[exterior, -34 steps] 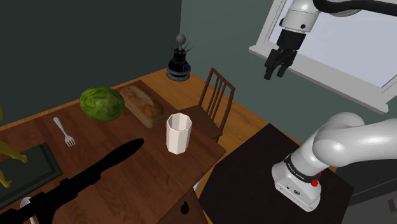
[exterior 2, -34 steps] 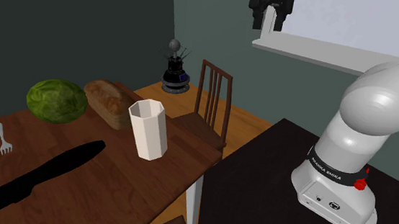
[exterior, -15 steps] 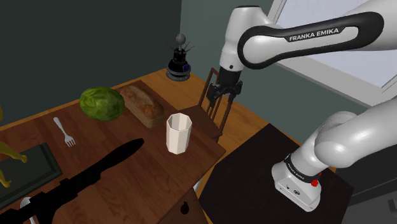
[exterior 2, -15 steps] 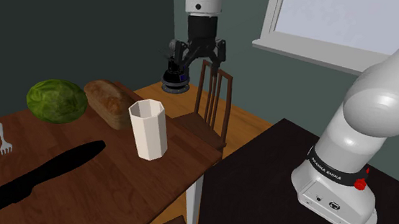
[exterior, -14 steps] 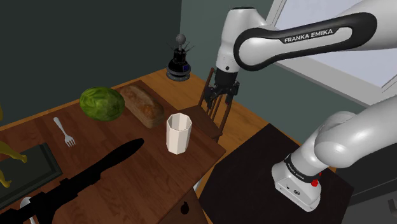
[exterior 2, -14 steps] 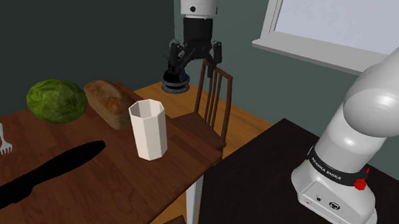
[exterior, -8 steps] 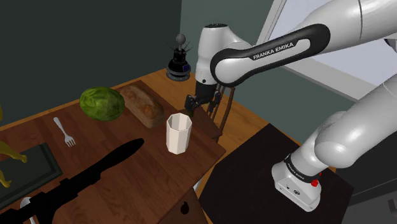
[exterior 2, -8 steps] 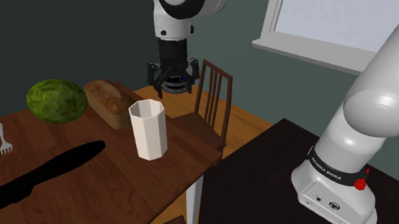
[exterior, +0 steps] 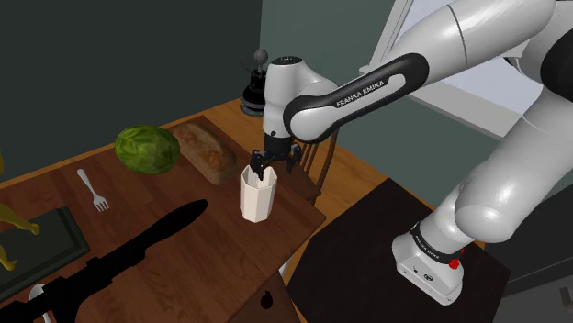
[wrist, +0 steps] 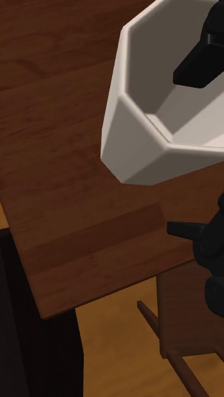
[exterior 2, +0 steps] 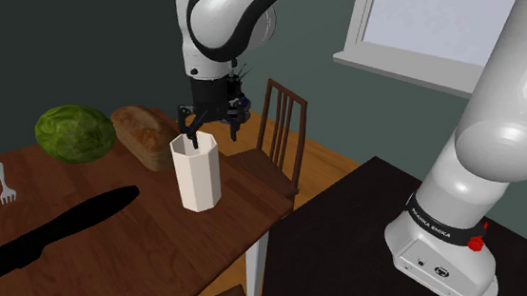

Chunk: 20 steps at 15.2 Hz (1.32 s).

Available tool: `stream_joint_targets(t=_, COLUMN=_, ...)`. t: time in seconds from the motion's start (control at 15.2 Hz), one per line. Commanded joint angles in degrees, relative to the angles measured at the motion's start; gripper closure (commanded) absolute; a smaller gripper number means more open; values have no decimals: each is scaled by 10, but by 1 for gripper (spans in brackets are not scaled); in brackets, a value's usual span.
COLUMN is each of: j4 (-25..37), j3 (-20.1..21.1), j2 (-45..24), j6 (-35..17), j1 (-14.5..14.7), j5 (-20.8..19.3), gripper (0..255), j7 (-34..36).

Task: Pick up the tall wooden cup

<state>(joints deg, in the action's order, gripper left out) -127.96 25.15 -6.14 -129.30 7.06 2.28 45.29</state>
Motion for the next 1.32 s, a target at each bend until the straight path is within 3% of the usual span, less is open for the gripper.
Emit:
stream_joint_targets(t=0.0, j4=-3, j3=-1, j2=-13, j6=-15, j1=1, j5=-7, gripper=0, j7=5)
stream_joint_targets(t=0.26, j4=-8, j3=-3, j2=-28, j6=-34, j1=3, j5=-15, gripper=0, j7=9)
stream_joint_targets(t=0.33, j4=-9, j3=-3, j2=-28, j6=-35, j1=3, j5=-15, gripper=255, j7=9)
stream_joint_targets(t=0.92, j4=-8, j3=-3, j2=-28, j6=-34, j1=3, j5=-15, gripper=255, j7=9)
stream_joint_targets(t=1.25, j4=3, j3=0, j2=0, j6=3, j1=0, j5=0, gripper=255, j7=1)
